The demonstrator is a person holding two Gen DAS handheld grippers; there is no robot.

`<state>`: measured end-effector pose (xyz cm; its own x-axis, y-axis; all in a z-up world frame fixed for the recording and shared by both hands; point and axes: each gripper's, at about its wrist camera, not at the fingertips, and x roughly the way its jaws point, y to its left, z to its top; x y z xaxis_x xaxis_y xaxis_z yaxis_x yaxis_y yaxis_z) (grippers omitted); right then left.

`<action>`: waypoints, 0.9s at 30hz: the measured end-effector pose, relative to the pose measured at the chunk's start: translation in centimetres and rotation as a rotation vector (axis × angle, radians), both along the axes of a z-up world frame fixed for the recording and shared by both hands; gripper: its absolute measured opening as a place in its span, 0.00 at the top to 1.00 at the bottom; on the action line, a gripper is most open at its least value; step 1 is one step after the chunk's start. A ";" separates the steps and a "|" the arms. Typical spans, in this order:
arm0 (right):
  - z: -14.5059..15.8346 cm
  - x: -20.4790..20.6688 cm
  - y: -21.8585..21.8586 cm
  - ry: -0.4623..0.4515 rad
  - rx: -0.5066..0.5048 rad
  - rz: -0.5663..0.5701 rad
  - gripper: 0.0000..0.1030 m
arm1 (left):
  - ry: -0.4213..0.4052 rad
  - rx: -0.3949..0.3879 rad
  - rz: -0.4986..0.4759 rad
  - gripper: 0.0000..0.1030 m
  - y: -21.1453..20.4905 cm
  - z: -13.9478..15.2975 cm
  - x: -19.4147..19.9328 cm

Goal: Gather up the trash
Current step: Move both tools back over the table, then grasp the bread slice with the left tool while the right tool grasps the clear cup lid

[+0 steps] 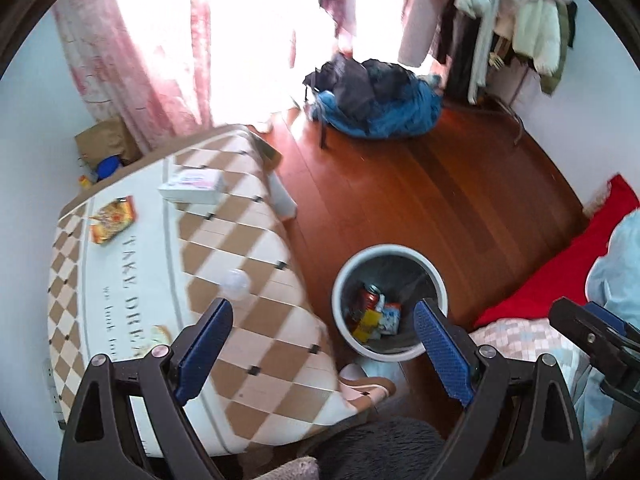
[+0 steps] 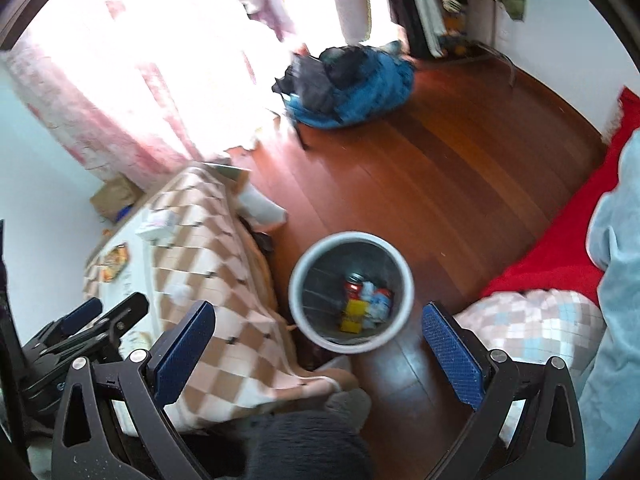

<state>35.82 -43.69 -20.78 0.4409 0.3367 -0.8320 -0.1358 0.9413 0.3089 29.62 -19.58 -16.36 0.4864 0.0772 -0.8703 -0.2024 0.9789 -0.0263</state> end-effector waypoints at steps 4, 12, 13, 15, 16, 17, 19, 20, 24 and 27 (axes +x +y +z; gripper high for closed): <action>0.9 -0.6 4.9 0.001 0.045 0.089 0.00 | -0.028 0.006 0.089 0.10 4.7 0.4 -1.8; -4.8 0.4 18.8 0.099 0.052 0.313 0.22 | 0.071 0.046 0.331 0.00 18.2 -5.7 -6.9; -5.8 0.5 20.3 0.112 0.048 0.334 0.22 | 0.095 0.050 0.364 0.00 19.9 -6.8 -7.5; -8.0 1.0 23.7 0.139 0.020 0.370 0.22 | 0.138 0.059 0.424 0.00 22.8 -8.8 -8.8; -8.9 1.2 24.9 0.149 0.009 0.380 0.22 | 0.155 0.065 0.446 0.00 23.9 -9.7 -9.3; -10.1 1.6 26.5 0.161 -0.010 0.391 0.22 | 0.180 0.074 0.474 0.00 25.3 -10.9 -9.8; -11.9 2.3 28.4 0.180 -0.035 0.396 0.26 | 0.206 0.073 0.502 0.00 26.9 -12.6 -10.5; -12.7 2.6 29.1 0.188 -0.045 0.397 0.26 | 0.226 0.072 0.517 0.00 27.8 -13.7 -10.7; -15.3 3.7 31.9 0.190 -0.119 0.408 0.31 | 0.275 0.082 0.516 0.00 29.1 -16.3 -10.9; -16.8 4.2 33.0 0.201 -0.147 0.414 0.43 | 0.293 0.067 0.504 0.00 29.4 -17.7 -10.7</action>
